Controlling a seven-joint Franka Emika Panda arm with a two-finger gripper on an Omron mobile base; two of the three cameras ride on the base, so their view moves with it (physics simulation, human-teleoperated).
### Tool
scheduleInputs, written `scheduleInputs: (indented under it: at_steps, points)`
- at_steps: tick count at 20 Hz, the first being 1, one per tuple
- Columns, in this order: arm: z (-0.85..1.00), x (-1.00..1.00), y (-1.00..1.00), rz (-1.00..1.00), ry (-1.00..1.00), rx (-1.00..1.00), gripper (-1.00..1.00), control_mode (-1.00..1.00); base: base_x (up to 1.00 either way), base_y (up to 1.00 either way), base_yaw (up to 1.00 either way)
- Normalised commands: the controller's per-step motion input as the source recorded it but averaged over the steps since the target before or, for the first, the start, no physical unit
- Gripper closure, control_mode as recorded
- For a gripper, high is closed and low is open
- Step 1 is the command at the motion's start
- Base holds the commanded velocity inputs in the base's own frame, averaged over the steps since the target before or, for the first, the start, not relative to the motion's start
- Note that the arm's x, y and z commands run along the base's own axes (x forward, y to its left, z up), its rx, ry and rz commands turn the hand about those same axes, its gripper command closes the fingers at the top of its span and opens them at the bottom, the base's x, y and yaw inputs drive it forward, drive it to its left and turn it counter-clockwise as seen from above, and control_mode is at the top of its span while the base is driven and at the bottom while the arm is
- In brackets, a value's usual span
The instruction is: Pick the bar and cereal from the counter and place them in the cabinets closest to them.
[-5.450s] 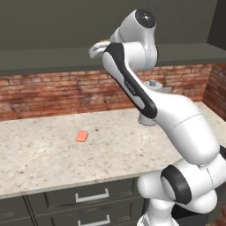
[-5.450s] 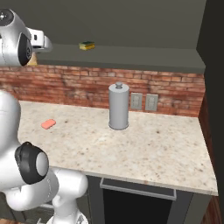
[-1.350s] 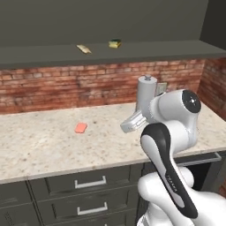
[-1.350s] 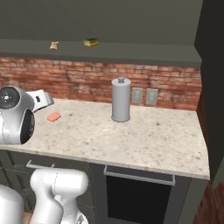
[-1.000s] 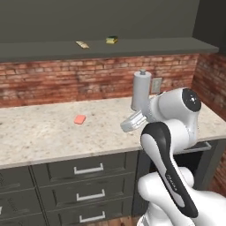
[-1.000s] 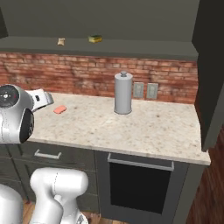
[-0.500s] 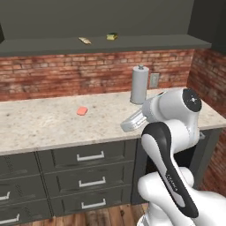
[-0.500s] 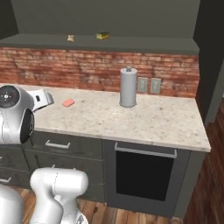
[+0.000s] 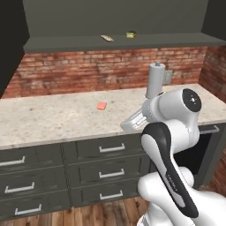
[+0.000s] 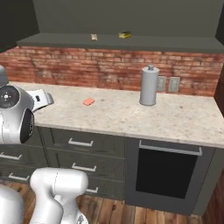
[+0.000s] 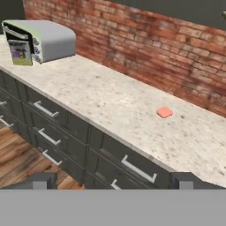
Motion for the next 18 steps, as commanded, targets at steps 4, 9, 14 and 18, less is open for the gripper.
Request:
scheduleInputs:
  at_steps: [4, 9, 14, 18]
  points:
    - [0.00, 0.00, 0.00, 0.00, 0.00, 0.00, -1.00, 1.00, -0.37, 0.63, 0.00]
    - [0.00, 0.00, 0.00, 0.00, 0.00, 0.00, -1.00, 1.00, -0.37, 0.65, 0.00]
    - [0.00, 0.00, 0.00, 0.00, 0.00, 0.00, -1.00, 1.00, -0.42, 0.65, 0.00]
    - [0.00, 0.00, 0.00, 0.00, 0.00, 0.00, -1.00, 1.00, -0.41, 0.66, 0.00]
